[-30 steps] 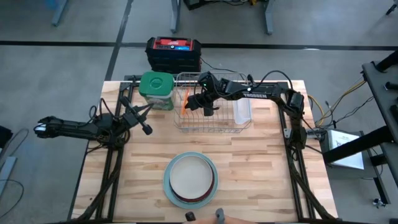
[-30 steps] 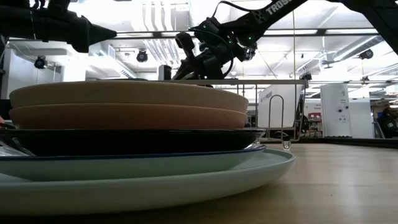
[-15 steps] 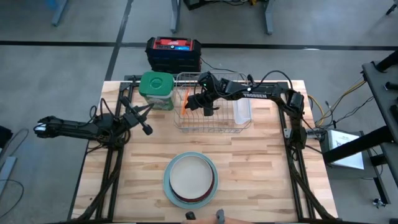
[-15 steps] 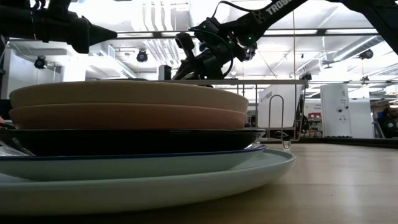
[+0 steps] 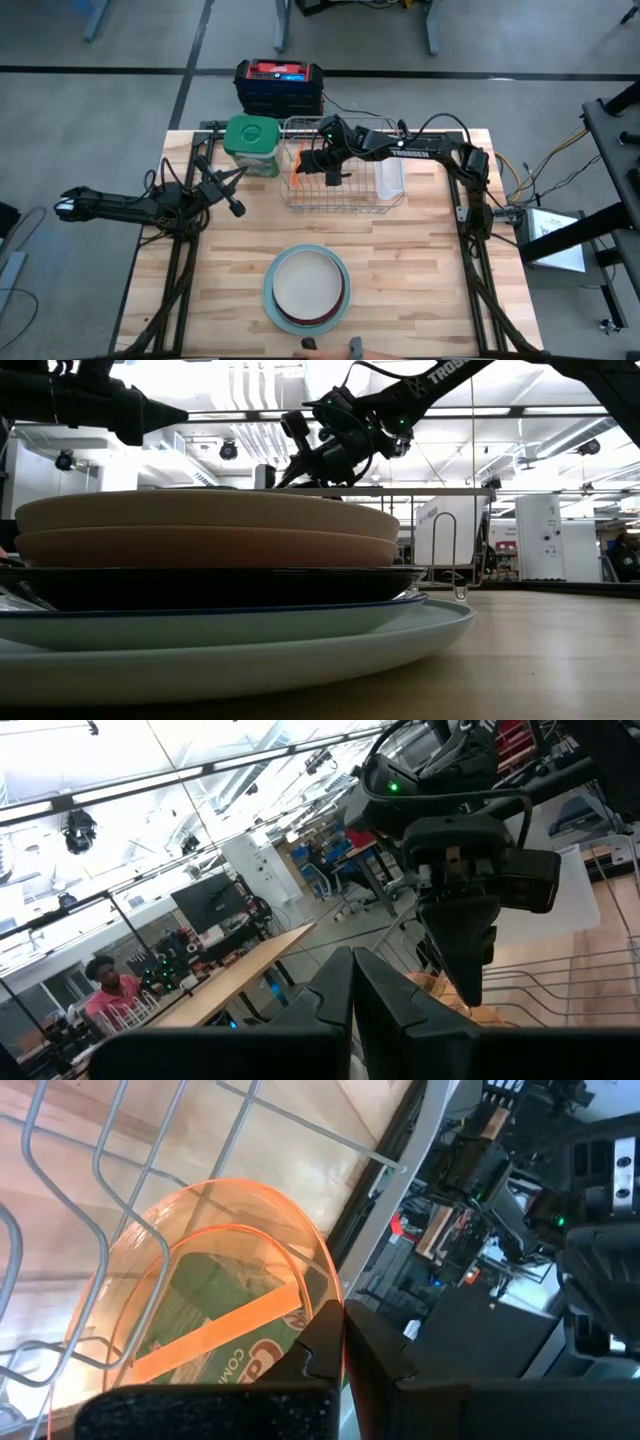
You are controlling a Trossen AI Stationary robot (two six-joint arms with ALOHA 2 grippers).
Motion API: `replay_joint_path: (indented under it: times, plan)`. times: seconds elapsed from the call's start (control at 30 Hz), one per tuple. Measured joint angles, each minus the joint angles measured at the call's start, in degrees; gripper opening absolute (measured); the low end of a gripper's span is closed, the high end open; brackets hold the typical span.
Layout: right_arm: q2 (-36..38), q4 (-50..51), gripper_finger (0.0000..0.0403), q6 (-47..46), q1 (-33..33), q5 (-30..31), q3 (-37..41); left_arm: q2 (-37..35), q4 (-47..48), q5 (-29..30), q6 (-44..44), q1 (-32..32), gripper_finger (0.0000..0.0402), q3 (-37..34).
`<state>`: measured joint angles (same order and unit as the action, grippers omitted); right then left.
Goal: Sort dishes
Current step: Put the orange plate in the dishwasher rack, then put the white plate in the dishwasher rack
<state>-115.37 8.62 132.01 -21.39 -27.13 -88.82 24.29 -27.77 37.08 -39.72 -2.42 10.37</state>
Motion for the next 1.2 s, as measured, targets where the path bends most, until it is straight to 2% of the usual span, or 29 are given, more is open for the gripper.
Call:
replay_joint_path:
  times: [0.37,0.57,0.67,0.77,1.0,1.1,1.2]
  plan:
    - [0.0,-2.8,0.0085,-6.2,0.0,0.0,0.0,0.0,0.0,0.0,0.0,0.0,0.0000,0.0]
    - [0.0,-4.9,0.0108,-7.0,0.0,0.0,0.0,0.0,0.0,0.0,0.0,0.0,0.0000,0.0]
    - [0.0,-5.8,0.0111,-10.9,0.0,0.3,0.0,0.0,0.0,0.0,0.0,0.0,0.0000,0.0]
    - [0.4,-8.8,0.0108,-18.0,0.0,2.7,0.0,0.0,0.0,0.0,0.0,0.0,0.0000,0.0]
    - [5.4,-13.6,0.0083,-39.0,1.1,14.0,0.0,0.0,-0.2,-0.1,2.2,0.0,0.0000,0.0]
    - [8.4,-13.8,0.0075,-48.0,1.3,15.2,0.0,0.0,0.3,-0.8,4.8,0.0,0.0000,0.3]
    - [11.2,-15.3,0.0068,-61.3,1.3,15.2,0.0,0.7,2.6,-5.7,6.3,0.0,0.0000,1.4]
